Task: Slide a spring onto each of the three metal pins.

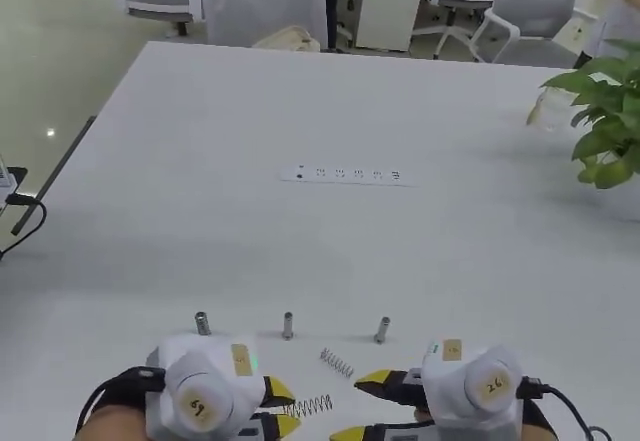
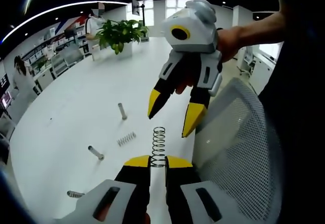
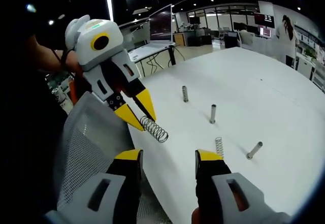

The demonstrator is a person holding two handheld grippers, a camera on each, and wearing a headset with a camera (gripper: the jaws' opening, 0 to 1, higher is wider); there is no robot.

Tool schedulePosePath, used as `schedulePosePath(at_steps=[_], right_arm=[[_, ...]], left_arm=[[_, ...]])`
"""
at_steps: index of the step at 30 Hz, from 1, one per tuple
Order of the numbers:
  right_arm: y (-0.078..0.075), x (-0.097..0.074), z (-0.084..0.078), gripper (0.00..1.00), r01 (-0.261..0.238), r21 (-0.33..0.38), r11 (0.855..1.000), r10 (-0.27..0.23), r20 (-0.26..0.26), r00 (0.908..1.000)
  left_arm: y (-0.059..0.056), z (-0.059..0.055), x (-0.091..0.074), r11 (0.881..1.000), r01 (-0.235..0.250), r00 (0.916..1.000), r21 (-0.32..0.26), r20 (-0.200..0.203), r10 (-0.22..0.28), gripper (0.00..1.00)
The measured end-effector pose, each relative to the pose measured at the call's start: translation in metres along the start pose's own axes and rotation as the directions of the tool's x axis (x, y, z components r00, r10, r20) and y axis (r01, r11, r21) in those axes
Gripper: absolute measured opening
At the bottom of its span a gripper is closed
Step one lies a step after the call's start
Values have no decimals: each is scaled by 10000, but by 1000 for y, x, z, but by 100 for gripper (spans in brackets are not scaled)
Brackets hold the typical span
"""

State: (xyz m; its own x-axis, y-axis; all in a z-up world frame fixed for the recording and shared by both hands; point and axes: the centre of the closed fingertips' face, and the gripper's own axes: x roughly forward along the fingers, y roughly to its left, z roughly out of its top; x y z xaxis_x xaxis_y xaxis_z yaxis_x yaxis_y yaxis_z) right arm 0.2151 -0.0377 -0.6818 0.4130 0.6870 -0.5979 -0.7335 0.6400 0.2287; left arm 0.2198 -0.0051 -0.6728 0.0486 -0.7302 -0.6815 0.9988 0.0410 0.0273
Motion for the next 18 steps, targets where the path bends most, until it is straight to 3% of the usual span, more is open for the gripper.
schedulePosePath(at_steps=[14,18], right_arm=[[15,-1,-8,33,-503,-168,9986,502,-35,9987],[18,-2,-3,26,-641,-242,9976,646,184,9977]], left_arm=[[-20,7,10,9969,641,9979,459,-121,-636,3],[-23,8,11,9953,764,9970,601,-143,-757,3]])
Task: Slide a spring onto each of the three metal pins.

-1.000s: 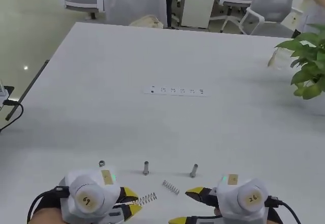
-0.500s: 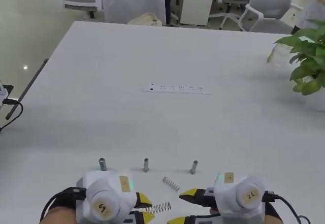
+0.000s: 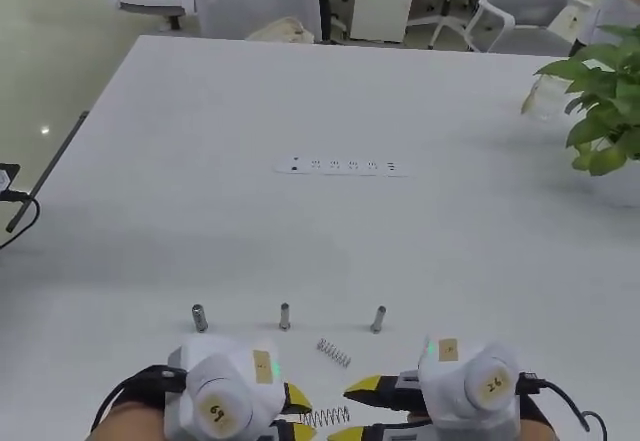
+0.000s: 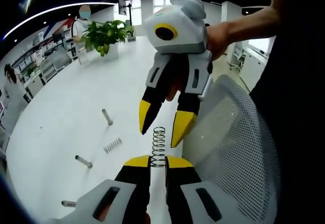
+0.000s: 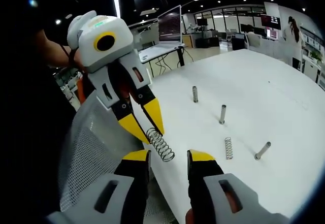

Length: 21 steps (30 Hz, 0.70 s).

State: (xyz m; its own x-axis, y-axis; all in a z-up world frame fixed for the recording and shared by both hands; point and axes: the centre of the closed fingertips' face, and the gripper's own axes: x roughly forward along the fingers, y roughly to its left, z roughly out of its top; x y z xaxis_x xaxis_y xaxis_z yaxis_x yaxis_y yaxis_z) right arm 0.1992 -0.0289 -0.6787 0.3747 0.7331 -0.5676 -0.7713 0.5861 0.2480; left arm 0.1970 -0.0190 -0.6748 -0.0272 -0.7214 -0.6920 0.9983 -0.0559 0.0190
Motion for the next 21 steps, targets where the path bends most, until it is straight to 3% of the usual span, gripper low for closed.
schedulePosePath(at_steps=[6,15,21], right_arm=[[8,0,1,13,-325,-308,9990,322,-96,9994],[11,-3,4,10,-490,-532,9974,483,-150,9987],[16,-3,10,9,-703,-573,9959,695,-171,9974]], left_arm=[[0,0,1,9999,56,10000,143,-45,-55,3],[-1,-2,0,9987,192,9998,465,-80,-189,3],[2,-6,1,9947,49,9994,1027,-336,-15,3]])
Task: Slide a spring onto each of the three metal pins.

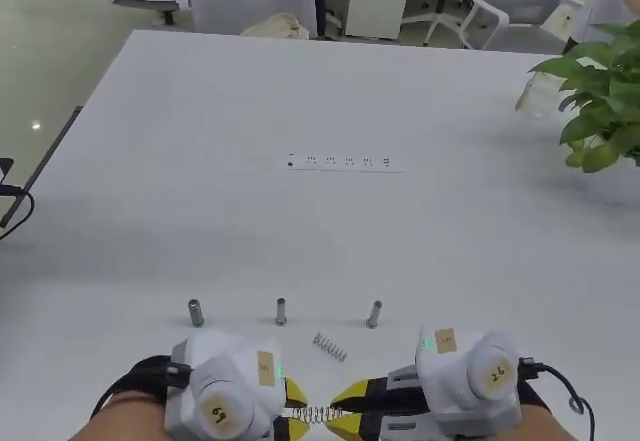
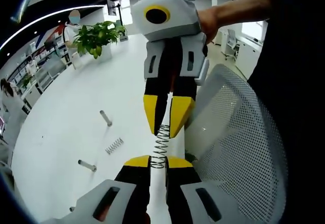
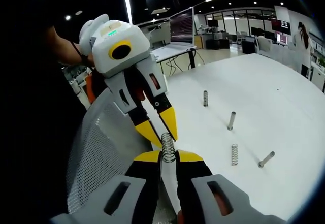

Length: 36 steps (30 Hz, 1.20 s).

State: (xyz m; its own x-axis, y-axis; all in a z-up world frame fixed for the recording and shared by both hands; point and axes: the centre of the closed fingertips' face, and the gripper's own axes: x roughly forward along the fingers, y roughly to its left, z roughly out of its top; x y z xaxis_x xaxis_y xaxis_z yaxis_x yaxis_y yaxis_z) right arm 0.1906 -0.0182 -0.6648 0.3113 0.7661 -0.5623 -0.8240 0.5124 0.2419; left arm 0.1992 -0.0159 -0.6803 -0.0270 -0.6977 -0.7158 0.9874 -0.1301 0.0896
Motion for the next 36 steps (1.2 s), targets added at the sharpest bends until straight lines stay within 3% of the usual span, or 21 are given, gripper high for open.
schedulePosePath(at_steps=[11,19,36], right_arm=[[-2,-1,14,8,64,-217,9997,-65,-44,10000],[-2,0,33,9,20,-533,9986,-20,6,10000],[-6,-2,27,9,-200,-1176,9929,100,-843,9964]], left_arm=[[4,1,0,9999,-101,9999,69,114,101,2],[8,11,4,9992,-361,9981,-162,489,369,2],[10,16,4,9982,-520,9959,-284,725,539,2]])
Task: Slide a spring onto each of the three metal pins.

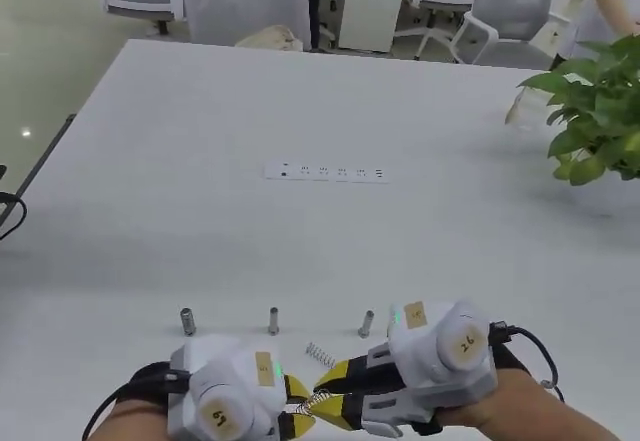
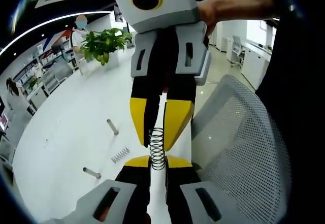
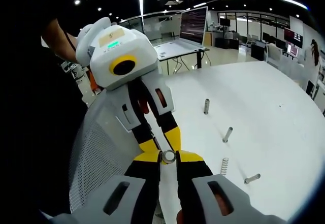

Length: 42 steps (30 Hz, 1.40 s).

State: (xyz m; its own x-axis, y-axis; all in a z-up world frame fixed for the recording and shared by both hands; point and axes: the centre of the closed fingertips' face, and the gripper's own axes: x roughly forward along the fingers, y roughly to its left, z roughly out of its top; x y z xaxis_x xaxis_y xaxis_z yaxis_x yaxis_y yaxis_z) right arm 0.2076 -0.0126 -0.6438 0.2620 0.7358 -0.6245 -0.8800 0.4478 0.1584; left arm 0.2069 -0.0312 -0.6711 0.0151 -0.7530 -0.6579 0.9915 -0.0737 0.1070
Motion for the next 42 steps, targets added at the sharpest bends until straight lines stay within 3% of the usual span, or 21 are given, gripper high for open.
schedulePosePath(at_steps=[11,22,33,38,42], right_arm=[[1,2,-11,15,-251,-930,9953,148,-1089,9939],[7,10,-17,11,-872,-1994,9760,485,-1914,9803],[5,13,-18,9,-970,-2218,9702,509,-2047,9775],[2,14,-18,9,-868,-2243,9706,403,-2041,9781],[-1,13,-17,9,-800,-2219,9718,344,-2019,9788]], left_arm=[[-4,1,1,9993,165,9998,333,-107,-162,2],[-8,1,4,9985,362,9993,410,-147,-356,2],[-6,-3,5,9991,380,9991,192,-176,-377,2],[-3,-4,5,9998,137,9997,130,-179,-134,3],[0,-11,4,10000,-21,9994,41,-355,22,9]])
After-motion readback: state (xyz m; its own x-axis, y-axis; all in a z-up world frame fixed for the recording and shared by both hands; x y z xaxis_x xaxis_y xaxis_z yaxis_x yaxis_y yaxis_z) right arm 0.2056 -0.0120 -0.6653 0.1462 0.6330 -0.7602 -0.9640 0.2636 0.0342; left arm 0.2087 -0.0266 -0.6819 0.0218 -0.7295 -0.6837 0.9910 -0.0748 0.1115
